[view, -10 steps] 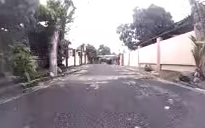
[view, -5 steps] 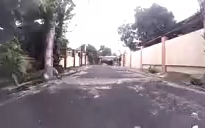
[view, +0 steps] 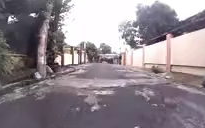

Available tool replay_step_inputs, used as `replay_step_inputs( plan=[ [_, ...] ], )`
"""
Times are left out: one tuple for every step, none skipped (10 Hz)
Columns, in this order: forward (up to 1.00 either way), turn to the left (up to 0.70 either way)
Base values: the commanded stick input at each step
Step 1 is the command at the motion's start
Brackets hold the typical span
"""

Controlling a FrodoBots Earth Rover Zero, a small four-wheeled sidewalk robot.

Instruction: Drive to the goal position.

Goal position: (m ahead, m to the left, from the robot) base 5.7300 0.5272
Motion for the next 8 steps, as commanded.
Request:
replay_step_inputs(
  plan=[
    [1.0,0.0],
    [1.0,0.0],
    [1.0,0.0],
    [1.0,0.0],
    [1.0,0.0],
    [1.0,0.0],
    [1.0,0.0],
    [1.0,0.0]
  ],
)
